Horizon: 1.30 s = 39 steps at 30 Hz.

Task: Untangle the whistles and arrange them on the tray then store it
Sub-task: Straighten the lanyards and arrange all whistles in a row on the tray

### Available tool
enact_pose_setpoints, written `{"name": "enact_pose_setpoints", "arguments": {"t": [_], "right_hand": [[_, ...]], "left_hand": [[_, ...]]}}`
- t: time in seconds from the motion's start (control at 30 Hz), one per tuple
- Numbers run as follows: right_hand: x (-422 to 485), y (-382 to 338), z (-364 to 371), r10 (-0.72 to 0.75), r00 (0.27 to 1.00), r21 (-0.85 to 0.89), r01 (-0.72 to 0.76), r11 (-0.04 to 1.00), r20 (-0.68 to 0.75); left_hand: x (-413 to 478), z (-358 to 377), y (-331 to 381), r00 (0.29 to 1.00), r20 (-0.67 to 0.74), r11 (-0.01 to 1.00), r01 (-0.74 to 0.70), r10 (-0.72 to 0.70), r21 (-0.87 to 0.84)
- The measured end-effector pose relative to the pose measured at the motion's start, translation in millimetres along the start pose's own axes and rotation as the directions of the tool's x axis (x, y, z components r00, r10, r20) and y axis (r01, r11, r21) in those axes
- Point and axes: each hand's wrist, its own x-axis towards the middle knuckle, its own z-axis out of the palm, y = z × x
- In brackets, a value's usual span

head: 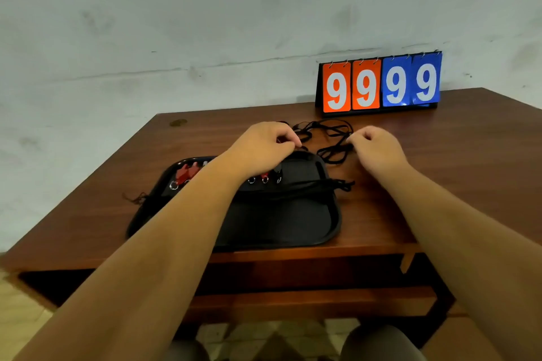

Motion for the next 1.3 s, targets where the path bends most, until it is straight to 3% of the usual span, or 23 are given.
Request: {"name": "enact_pose_setpoints", "arguments": {"t": [0.13,0.27,0.37,0.53,0.7,0.9,1.07,1.3], "right_hand": [[13.0,14.7,3.6,0.058,0.998,0.056,-0.057,0.997,-0.025],[17.7,17.3,3.4,0.016,1.0,-0.014,-0.016,1.0,-0.016],[21.1,18.3,3.4,0.011,1.0,-0.069,-0.011,0.998,-0.002],[25.0,20.8,5.8,-0.008,1.0,-0.112,0.007,0.994,-0.014],[23.7,22.7,6.5,-0.051,0.998,-0.018,0.051,0.999,-0.02],[14.5,18.3,0.1,-0.127,0.988,0.146,0.113,0.983,0.089],[7.9,16.2,-2.6,-0.151,0.982,0.237,0.121,0.964,0.112],[6.5,9.7,-7.9,-0.015,1.0,0.259,0.021,0.966,-0.024]], "left_hand": [[43.2,13.8,12.4,0.997,0.076,0.998,-0.016,0.012,0.061],[80.9,35.8,24.6,0.988,0.153,0.986,-0.041,0.017,0.159],[100.8,52.0,30.6,0.969,0.241,0.963,-0.013,-0.054,0.268],[116.2,68.1,26.3,0.967,0.225,0.951,0.043,-0.116,0.306],[110.8,61.3,28.0,0.99,0.133,0.991,0.029,-0.046,0.129],[106.1,50.6,40.6,1.0,0.017,1.0,-0.006,0.006,0.026],[95.9,46.5,52.4,0.998,0.041,0.975,0.048,-0.04,-0.216],[82.8,38.6,61.5,0.969,-0.119,0.923,0.166,-0.218,-0.346]]}}
